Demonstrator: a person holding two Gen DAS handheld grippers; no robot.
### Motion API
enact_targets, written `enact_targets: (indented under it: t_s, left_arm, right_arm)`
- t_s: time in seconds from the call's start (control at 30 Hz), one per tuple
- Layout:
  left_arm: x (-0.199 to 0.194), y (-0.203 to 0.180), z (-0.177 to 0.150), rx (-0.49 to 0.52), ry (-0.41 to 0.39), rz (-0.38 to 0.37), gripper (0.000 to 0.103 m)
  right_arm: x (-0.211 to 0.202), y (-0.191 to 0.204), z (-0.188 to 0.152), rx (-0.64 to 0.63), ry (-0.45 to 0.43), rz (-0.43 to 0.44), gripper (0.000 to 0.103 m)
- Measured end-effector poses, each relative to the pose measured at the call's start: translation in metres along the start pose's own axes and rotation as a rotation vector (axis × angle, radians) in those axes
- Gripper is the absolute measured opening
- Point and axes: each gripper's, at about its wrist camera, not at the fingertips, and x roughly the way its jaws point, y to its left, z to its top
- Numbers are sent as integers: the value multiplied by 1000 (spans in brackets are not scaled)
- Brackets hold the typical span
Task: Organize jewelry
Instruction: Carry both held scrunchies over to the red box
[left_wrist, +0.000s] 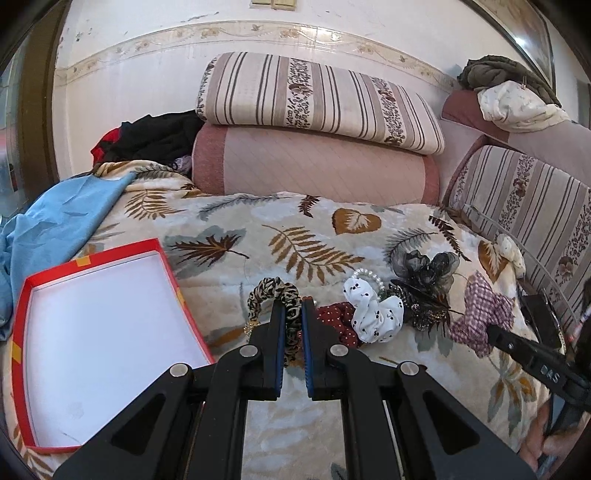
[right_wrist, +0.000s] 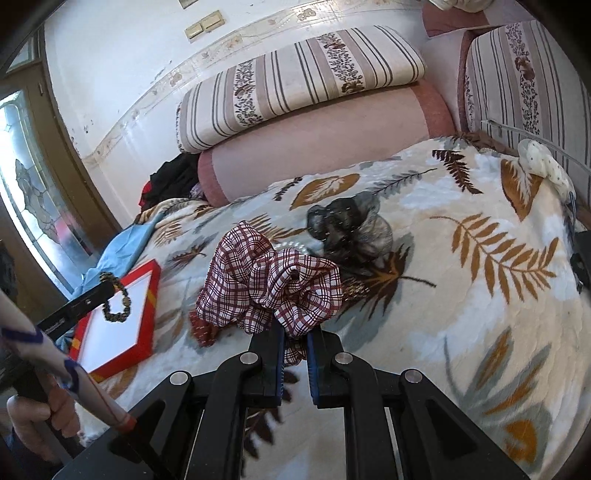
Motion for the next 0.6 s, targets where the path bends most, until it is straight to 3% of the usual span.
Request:
enact_targets:
  t_s: [0.33,0.6]
  left_arm:
    - [-32,-6,-8,0,-30,37,8]
    - [-70,-27,-17,14,-61,27,8]
  right_arm:
    - [-39,33,-16,-25,2,49,11]
    - [-86,49,-9,-55,-68,74,11]
